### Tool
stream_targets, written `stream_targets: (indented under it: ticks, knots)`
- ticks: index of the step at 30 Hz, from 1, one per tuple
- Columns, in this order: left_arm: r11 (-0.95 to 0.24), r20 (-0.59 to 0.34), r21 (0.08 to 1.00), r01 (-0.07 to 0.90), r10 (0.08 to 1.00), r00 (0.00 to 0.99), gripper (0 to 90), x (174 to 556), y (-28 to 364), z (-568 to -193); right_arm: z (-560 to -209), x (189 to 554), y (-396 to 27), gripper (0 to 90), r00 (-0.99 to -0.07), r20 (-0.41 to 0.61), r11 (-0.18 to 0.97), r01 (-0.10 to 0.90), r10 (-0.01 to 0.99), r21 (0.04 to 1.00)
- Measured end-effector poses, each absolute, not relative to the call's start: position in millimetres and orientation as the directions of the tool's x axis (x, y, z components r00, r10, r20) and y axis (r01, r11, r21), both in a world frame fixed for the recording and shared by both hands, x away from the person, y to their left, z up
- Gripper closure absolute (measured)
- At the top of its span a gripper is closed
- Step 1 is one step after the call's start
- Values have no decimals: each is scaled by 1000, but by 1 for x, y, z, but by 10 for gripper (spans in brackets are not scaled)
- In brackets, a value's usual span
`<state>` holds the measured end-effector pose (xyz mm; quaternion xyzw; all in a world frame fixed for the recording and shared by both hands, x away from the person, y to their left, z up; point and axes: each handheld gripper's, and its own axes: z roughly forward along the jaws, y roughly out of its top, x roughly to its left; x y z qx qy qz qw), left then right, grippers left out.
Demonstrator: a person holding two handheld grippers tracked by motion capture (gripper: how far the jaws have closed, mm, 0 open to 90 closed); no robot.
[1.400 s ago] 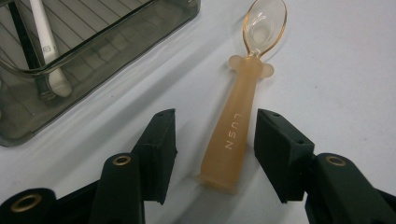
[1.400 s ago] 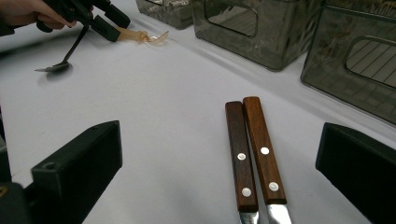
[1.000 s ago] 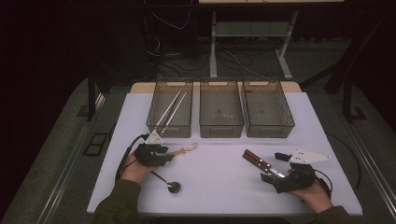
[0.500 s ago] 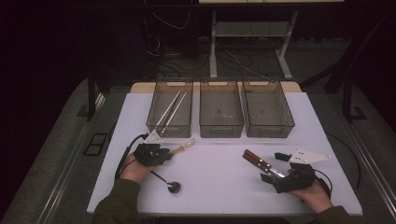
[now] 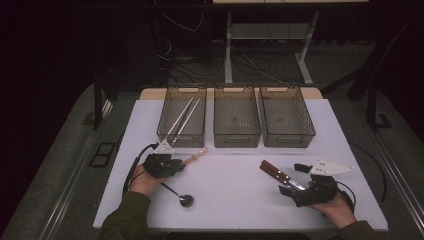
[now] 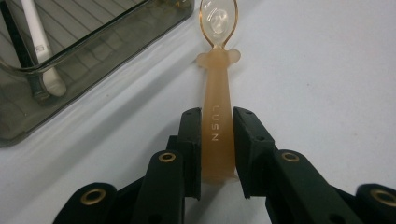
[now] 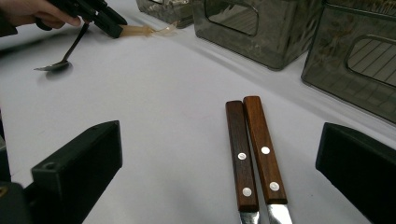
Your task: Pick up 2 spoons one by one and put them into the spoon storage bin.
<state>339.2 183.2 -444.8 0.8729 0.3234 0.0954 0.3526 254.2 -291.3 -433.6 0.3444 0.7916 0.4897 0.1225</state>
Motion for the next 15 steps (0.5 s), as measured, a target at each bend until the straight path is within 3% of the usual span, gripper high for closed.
stream_targets:
  ticks: [15]
  knots:
    - [-543, -56, 686, 484, 625, 779, 733, 330, 176, -436, -433, 254, -292, 8, -732, 145, 280, 426, 666, 861]
